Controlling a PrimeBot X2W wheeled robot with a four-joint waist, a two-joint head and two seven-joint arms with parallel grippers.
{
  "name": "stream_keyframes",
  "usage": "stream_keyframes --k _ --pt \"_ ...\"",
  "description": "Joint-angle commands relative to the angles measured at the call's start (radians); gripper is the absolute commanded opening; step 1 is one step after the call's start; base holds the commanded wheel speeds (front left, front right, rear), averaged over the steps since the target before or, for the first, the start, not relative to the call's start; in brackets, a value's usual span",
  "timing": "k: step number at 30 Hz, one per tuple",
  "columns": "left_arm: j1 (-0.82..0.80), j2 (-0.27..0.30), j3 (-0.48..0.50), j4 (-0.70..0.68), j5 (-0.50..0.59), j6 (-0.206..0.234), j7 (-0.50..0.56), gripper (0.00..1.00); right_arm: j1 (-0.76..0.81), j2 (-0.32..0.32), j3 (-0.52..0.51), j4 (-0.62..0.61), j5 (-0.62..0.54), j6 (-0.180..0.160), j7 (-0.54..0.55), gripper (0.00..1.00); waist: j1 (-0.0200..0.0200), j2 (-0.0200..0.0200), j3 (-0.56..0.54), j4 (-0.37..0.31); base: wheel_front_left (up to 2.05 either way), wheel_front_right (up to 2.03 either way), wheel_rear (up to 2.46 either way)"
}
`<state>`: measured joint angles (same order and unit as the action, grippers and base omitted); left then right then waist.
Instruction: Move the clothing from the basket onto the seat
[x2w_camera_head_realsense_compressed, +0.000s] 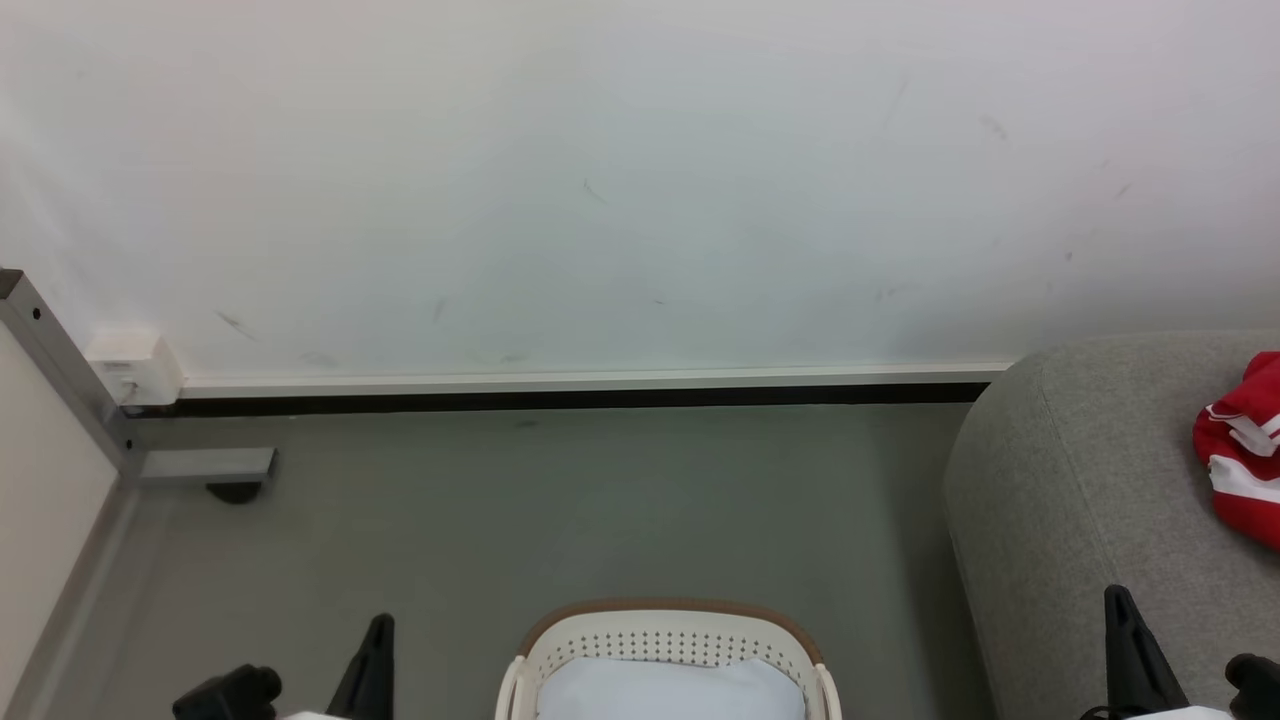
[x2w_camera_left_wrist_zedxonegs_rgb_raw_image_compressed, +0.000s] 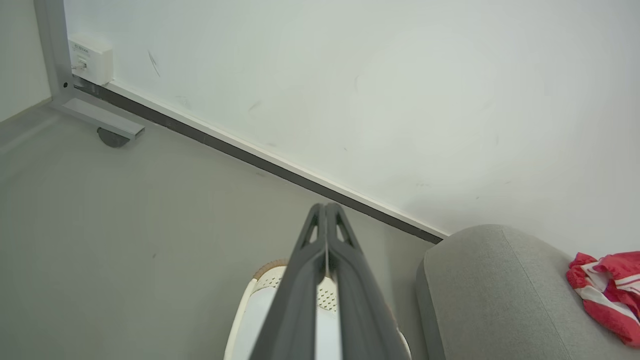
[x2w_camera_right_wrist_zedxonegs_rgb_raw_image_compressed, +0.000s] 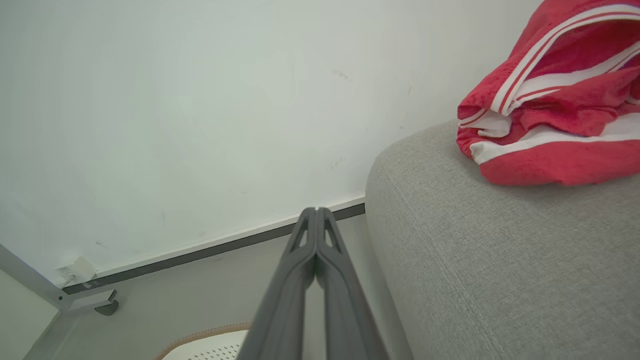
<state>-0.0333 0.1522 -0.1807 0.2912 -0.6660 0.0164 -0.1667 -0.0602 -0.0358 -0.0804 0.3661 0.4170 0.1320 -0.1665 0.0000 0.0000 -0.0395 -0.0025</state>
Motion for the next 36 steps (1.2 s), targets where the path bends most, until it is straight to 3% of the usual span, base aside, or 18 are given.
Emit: stream_keyframes --k 1,36 --pt "-0.027 0.002 0.014 -0.016 -0.034 -0.007 0.006 0.00 -0.024 -0.009 -0.003 -0.020 0.037 0.000 0.006 0.00 0.0000 0.0000 0.000 0.000 0.00 0.00 0.00" --pt "-0.053 -0.044 0.142 -0.032 -0.444 -0.071 0.130 0.00 -0.039 -0.014 -0.017 -0.069 0.558 -0.001 0.130 0.00 0.0000 0.0000 0.015 0.001 0.00 0.00 0.00"
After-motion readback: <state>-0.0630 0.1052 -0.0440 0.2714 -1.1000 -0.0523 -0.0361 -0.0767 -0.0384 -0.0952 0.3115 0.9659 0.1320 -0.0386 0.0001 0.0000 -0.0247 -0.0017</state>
